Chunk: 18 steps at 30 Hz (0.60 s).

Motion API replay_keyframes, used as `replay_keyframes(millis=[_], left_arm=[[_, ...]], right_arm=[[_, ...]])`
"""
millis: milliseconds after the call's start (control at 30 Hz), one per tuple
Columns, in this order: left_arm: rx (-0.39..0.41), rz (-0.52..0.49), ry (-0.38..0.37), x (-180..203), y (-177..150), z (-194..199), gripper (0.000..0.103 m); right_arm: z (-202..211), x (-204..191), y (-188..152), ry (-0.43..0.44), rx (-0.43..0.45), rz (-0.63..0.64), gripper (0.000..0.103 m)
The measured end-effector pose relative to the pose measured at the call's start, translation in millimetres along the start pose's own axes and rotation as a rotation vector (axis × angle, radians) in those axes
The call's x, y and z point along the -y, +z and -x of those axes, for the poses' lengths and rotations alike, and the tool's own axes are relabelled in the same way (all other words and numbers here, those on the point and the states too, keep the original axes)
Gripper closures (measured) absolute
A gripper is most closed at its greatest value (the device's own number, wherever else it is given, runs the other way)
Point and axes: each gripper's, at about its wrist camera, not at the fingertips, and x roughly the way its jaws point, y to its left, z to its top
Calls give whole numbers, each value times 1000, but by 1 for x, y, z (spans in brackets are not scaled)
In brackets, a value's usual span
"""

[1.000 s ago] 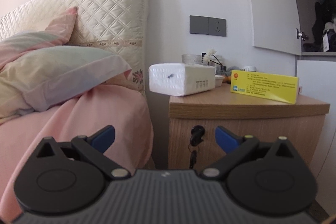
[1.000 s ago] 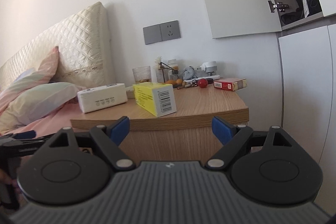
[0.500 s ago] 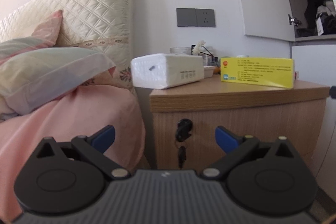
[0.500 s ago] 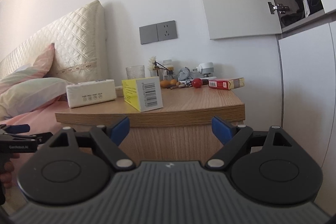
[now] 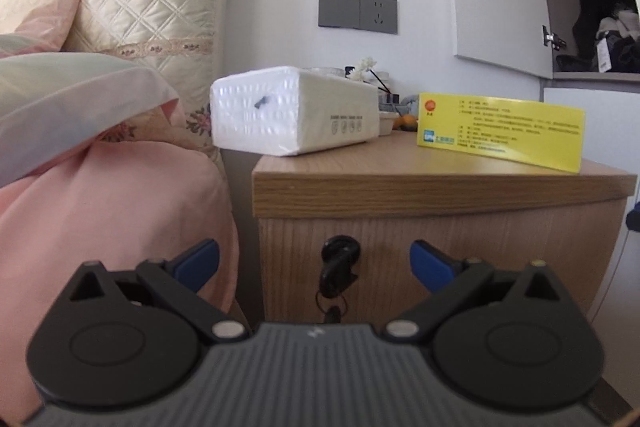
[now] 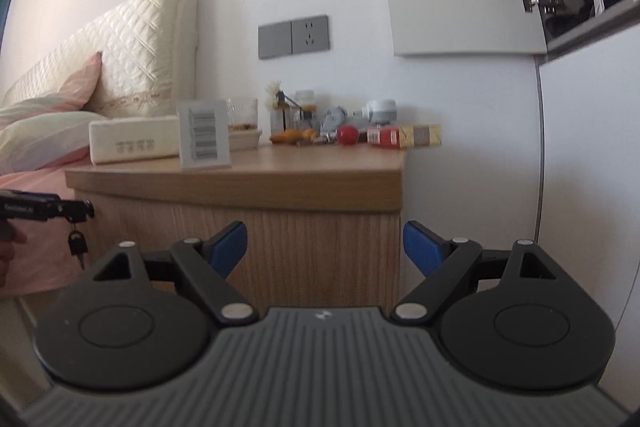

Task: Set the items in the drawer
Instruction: 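Close the left tool's fingers on the black drawer knob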

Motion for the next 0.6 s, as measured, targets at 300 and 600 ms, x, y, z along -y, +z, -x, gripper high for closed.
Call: replay_keyframes(millis=[300, 600], left_arm=[[-35, -9, -50, -12, -2, -17, 1], [-32, -56, -90, -8, -2, -29, 0]], right_arm=[[-24, 8, -7, 22, -25, -7, 14], [-35, 13, -11, 43, -32, -19, 15]])
